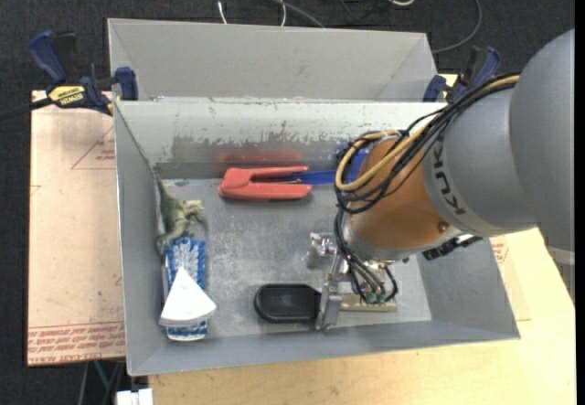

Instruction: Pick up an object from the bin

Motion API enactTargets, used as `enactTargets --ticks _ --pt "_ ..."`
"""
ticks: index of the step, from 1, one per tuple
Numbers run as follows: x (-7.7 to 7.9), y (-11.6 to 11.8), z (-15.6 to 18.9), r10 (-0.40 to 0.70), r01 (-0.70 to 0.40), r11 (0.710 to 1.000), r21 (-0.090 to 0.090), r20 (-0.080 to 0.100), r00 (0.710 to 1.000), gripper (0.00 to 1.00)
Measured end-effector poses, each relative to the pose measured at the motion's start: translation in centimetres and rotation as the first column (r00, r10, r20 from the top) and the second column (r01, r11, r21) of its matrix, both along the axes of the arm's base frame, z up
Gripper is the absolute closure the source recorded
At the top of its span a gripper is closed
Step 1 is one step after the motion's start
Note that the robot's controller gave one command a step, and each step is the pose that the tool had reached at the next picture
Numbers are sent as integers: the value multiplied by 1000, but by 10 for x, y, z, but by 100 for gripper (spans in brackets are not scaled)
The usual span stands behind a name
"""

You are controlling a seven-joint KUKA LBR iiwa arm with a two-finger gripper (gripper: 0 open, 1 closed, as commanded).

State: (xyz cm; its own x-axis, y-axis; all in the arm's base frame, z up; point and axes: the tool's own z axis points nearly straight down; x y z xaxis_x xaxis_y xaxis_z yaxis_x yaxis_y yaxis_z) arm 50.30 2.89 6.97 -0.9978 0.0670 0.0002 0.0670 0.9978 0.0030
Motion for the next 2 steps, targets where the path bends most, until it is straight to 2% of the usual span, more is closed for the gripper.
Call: enactTargets --ticks 1,2 --pt "-8 6 0 -9 9 1000 -2 5 1000 0" --pt "-16 43 34 -35 35 999 0 5 999 0"
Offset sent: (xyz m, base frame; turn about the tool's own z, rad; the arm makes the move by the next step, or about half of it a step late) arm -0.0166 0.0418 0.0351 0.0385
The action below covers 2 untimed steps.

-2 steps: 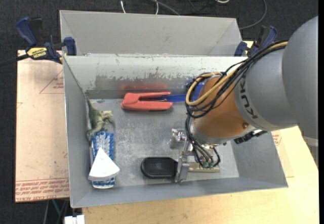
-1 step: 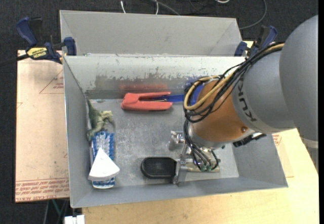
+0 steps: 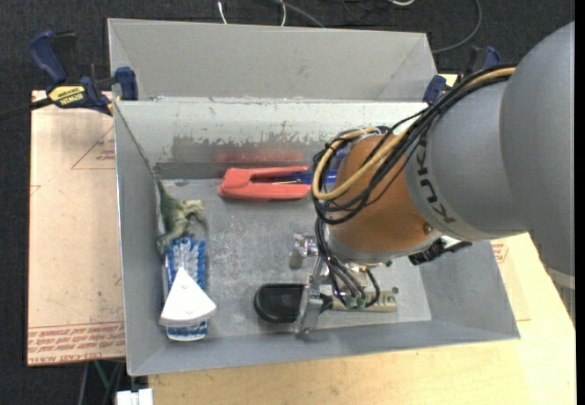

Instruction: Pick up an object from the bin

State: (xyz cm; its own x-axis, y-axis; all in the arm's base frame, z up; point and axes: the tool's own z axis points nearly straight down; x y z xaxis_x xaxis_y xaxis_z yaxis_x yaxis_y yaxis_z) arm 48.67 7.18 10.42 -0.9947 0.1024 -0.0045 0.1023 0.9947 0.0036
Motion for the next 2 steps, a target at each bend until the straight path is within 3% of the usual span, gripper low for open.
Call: enactTargets --ticks 1,2 --pt "9 -11 -35 28 -28 1000 -2 -1 1000 100" --pt "9 -11 -35 29 -29 1000 -2 -1 1000 100"
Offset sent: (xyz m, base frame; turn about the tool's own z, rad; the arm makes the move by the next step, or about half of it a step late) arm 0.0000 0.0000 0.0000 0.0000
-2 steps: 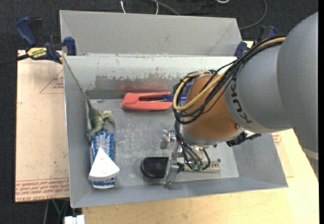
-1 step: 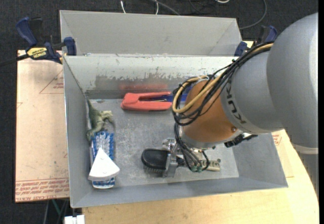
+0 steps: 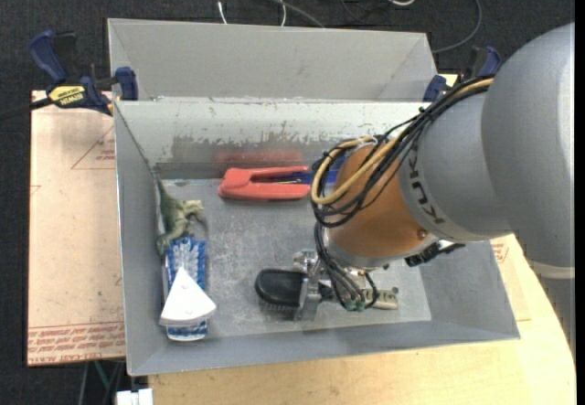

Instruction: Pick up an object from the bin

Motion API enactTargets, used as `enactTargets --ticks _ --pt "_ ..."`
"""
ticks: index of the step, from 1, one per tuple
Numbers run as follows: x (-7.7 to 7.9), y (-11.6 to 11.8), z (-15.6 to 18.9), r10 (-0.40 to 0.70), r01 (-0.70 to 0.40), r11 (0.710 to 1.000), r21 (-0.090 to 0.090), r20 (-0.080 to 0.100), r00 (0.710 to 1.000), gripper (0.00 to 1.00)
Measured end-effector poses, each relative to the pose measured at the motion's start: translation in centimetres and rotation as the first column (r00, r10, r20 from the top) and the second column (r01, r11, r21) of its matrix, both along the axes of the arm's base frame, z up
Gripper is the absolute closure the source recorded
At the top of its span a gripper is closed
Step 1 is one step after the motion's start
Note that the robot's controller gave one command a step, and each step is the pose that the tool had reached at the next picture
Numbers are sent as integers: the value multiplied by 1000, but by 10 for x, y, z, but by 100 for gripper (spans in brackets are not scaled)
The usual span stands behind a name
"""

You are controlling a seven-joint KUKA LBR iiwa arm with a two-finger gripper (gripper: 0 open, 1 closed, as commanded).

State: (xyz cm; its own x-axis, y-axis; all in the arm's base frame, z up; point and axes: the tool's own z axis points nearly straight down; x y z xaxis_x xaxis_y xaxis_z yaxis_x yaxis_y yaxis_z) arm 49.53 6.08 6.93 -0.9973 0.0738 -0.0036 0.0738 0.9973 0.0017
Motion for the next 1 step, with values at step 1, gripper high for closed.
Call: enactTargets --ticks 1 --pt "-2 -1 116 -5 5 1000 0 -5 1000 100"
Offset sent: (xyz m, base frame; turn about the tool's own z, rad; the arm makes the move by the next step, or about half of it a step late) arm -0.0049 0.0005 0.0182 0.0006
